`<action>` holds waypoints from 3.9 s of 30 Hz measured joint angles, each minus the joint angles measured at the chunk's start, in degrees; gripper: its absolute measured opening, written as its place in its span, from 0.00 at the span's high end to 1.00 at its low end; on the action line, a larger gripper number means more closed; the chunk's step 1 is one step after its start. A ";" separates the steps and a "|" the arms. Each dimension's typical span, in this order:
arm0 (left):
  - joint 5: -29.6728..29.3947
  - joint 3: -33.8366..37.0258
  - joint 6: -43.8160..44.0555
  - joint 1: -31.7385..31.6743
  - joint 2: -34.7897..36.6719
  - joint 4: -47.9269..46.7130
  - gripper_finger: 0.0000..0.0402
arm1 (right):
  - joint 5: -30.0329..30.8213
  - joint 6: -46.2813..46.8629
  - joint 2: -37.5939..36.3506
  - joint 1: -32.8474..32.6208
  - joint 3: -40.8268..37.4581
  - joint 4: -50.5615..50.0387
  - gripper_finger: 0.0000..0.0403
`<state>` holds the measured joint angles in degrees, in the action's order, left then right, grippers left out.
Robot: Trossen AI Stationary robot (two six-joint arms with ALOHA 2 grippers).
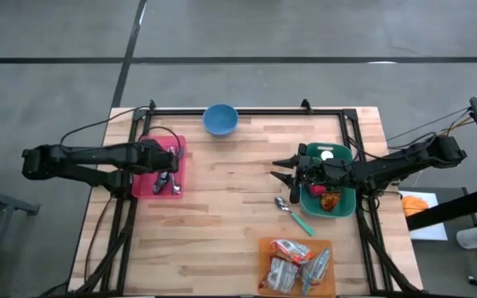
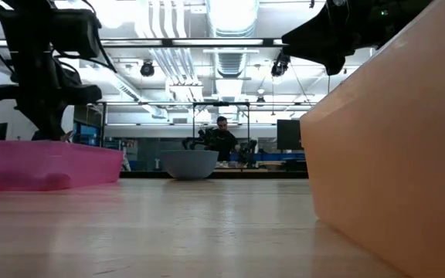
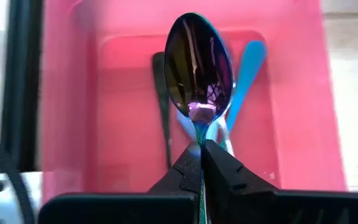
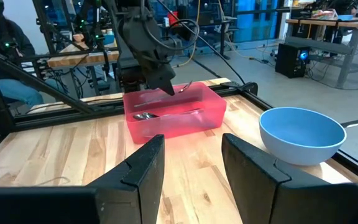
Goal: Pick & Place Food Item
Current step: Put the purple spoon into the pink bin, then put the green spoon into the pink bin
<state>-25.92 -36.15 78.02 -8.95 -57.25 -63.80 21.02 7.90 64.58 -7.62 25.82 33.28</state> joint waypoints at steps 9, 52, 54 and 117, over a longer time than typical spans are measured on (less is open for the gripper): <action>0.76 5.73 -0.20 -0.04 0.02 9.09 0.85 | 0.00 0.00 0.00 0.01 0.00 0.01 0.61; 32.51 1.88 -93.29 1.40 0.26 69.22 0.36 | 0.00 0.00 0.00 0.02 0.00 0.00 0.61; 29.80 2.70 -90.70 1.33 0.33 71.73 0.36 | 0.00 0.00 -0.01 0.02 0.00 0.00 0.61; 26.35 3.71 -86.93 1.36 0.26 66.45 0.36 | -0.03 0.97 -0.22 0.03 0.12 1.70 0.61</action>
<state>0.43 -32.44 -8.91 -7.60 -56.99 2.66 20.98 8.88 64.36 -7.59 25.95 34.98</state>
